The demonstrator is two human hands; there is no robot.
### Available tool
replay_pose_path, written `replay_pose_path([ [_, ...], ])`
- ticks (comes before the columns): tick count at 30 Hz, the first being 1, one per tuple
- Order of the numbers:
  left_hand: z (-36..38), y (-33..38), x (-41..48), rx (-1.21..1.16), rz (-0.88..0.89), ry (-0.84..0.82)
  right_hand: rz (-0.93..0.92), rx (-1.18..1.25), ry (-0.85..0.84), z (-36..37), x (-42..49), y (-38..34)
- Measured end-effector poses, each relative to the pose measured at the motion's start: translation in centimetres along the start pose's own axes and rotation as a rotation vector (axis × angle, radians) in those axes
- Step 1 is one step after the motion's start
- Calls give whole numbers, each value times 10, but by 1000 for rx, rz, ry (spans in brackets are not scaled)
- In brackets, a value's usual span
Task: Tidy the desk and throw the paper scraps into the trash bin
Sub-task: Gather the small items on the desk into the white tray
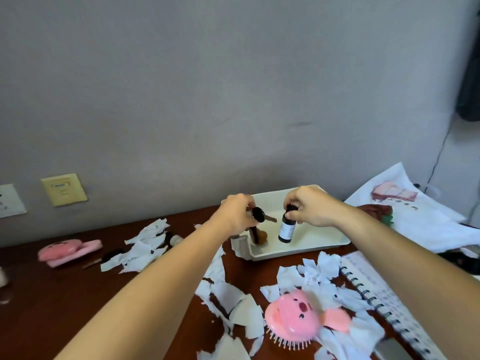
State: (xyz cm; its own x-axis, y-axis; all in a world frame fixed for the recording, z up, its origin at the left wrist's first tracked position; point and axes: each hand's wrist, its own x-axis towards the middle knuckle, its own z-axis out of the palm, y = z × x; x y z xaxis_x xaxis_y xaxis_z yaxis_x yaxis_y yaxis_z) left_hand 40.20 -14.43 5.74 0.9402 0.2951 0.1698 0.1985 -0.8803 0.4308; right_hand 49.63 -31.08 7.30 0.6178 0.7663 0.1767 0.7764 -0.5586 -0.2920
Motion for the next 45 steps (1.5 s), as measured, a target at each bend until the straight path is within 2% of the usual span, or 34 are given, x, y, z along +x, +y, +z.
replay_pose_path([
  [5, 7, 0, 8, 225, -64, -110, -14, -15, -49, 14, 6, -6],
  [15, 39, 1, 19, 309, -16, -305, 6, -78, -123, 36, 12, -14],
  [19, 33, 0, 16, 353, -37, -338, 21, -74, -148, 34, 9, -14],
  [24, 17, 4, -4, 400, -79, -301, 17, -68, -146, 20, -2, -18],
  [30, -10, 21, -49, 336, 19, -257, 0, -66, -122, -6, -33, -27],
  [39, -28, 50, -128, 307, 269, -208, 51, -69, -121, -25, -134, -31],
  [42, -18, 58, -147, 287, 332, -243, 104, -100, -123, -19, -169, -28],
  [45, 1, 58, -155, 243, 324, -293, 172, -139, -178, -5, -195, -19],
])
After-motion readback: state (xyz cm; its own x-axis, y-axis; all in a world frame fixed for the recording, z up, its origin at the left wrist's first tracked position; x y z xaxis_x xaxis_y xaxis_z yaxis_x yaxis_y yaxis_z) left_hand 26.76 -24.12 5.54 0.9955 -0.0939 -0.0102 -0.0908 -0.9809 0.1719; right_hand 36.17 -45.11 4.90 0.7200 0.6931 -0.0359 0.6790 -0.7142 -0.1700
